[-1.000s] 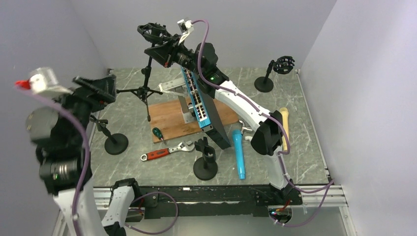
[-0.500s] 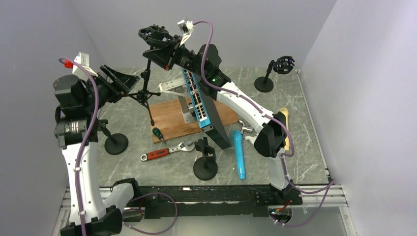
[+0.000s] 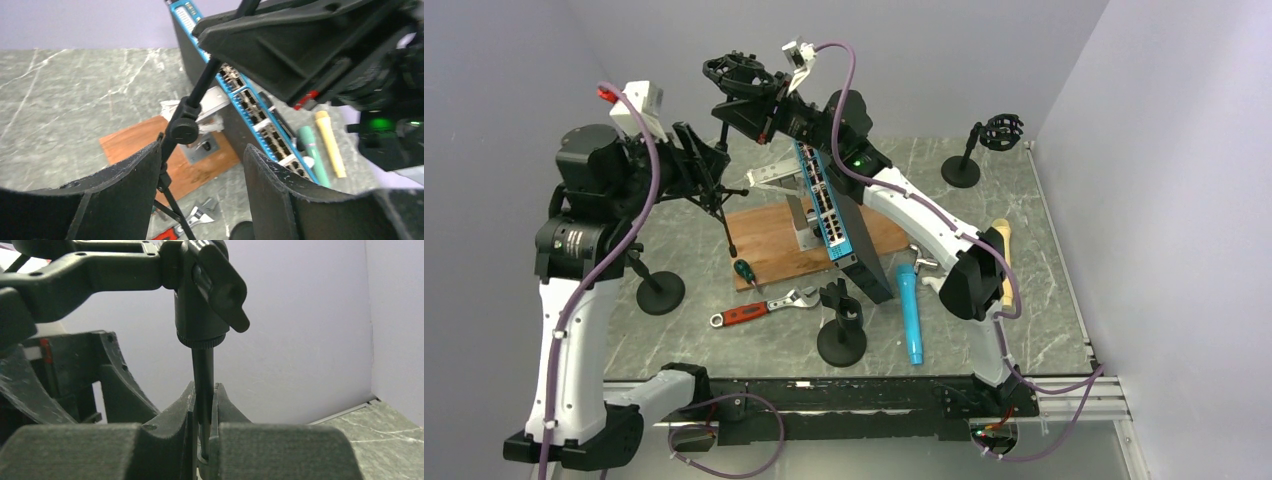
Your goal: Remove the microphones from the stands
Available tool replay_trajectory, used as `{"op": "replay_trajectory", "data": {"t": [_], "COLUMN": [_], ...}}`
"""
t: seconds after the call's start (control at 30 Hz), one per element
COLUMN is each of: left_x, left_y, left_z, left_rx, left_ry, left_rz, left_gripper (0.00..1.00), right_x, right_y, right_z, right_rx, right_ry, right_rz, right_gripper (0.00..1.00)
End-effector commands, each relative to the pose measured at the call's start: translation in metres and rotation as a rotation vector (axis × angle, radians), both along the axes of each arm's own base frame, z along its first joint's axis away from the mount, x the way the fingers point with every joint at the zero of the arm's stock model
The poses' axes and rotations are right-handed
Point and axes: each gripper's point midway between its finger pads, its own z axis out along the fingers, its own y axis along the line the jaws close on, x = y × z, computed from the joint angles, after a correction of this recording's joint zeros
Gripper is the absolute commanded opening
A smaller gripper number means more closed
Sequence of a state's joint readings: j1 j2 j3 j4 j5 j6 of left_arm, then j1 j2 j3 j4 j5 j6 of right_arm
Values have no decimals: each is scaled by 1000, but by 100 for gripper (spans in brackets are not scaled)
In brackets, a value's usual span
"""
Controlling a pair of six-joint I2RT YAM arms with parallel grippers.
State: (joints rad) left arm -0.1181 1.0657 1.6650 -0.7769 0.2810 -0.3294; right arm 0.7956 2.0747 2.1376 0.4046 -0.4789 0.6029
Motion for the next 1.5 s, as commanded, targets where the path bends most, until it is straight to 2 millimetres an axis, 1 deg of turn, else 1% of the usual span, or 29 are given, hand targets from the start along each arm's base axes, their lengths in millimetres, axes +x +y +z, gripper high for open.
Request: {"op": "replay_trajectory", "data": {"t": [0.0,0.17,0.27,0.33,0.43,0.57,0.63,0.77,0.87,0.97,1.2,1.27,1.3,1.33,1.37,1.47], "left_x": [6,15,16,15,15,15,15,17,19,19,18,17,17,17,17,12], "left_y": [21,16,16,17,16,13,11,9,9,10,14,16,17,20,26,32], "left_z": [-8,-13,-8,-4,1,3,6,5,2,1,-1,-3,-4,-5,-6,-4], "left_rx": [150,159,150,147,145,138,131,132,136,138,158,157,154,146,139,74], "left_ry": [9,27,11,-2,-7,-10,-17,-5,6,5,23,31,39,55,79,140], "left_rz": [124,112,118,125,118,107,98,95,97,102,124,137,146,167,208,274], "left_gripper": [65,56,48,47,47,53,54,44,41,33,23,15,6,0,0,0], "right_x": [-25,-26,-27,-27,-28,-28,-29,-29,-31,-33,-36,-37,-37,-38,-39,-45], "right_y": [-23,-20,-17,-16,-16,-14,-14,-14,-14,-12,-9,-8,-7,-7,-6,-4], "right_z": [71,70,69,69,70,69,69,70,70,71,71,71,71,71,72,71], "right_rx": [155,155,153,152,154,154,154,157,158,157,158,158,158,158,159,158], "right_ry": [-122,-120,-119,-121,-122,-121,-118,-119,-120,-122,-127,-128,-129,-132,-137,-163], "right_rz": [11,16,21,20,23,23,24,20,26,30,34,37,38,42,46,59], "right_gripper": [0,0,0,0,0,0,0,0,0,0,0,0,0,0,0,0]}}
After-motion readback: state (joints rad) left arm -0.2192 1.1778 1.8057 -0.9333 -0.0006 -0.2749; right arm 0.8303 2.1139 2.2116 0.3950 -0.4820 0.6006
